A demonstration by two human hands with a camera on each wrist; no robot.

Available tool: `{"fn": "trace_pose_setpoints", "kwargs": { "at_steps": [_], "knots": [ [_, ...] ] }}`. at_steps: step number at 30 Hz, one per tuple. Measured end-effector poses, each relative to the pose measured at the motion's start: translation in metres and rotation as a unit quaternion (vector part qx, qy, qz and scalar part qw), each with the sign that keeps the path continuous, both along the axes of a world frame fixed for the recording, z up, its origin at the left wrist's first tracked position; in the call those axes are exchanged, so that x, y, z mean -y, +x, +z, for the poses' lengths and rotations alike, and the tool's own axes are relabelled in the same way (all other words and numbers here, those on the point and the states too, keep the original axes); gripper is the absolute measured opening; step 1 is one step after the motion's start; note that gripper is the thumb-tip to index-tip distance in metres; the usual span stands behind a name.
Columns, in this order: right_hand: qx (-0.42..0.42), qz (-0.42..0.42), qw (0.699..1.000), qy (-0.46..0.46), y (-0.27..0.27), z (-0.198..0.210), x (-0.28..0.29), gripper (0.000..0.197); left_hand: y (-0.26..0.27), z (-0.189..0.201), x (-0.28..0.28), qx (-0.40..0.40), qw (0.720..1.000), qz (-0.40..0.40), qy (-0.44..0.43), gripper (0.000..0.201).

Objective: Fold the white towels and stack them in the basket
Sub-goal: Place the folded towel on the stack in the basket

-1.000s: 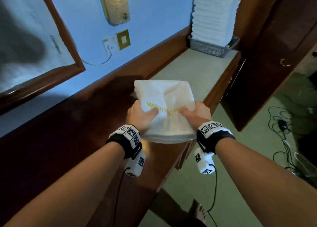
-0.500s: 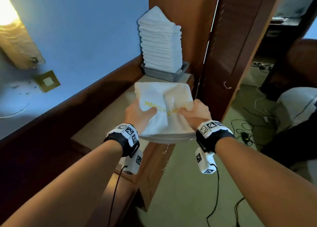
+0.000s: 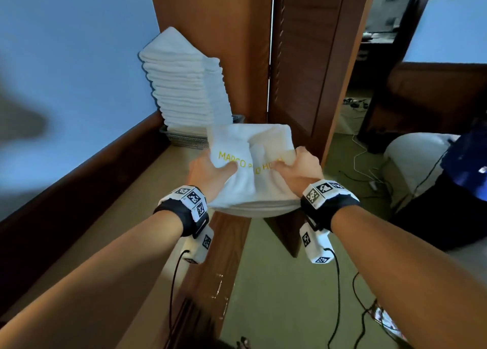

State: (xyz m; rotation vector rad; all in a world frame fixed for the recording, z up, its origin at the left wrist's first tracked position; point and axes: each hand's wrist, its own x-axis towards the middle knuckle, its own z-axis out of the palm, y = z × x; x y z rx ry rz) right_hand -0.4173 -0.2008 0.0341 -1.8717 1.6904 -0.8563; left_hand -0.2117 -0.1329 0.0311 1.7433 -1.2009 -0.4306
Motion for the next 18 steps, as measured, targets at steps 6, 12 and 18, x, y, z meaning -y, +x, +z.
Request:
{"fn": "trace_pose_setpoints", "kwargs": {
  "at_steps": [6, 12, 18],
  "knots": [
    [-0.016, 0.002, 1.0, -0.025, 0.026, 0.019, 0.112, 0.042, 0.028, 0.014, 0.112, 0.007, 1.0, -0.009, -0.018, 0.059],
    [-0.042, 0.045, 0.994, -0.085, 0.069, 0.054, 0.214, 0.042, 0.076, 0.041, 0.197, 0.008, 0.999, -0.006, -0.042, 0.059],
    [-0.04, 0.136, 0.981, -0.132, 0.127, 0.097, 0.321, 0.049, 0.129, 0.084, 0.264, 0.007, 0.998, -0.007, -0.059, 0.07]
  ]
}}
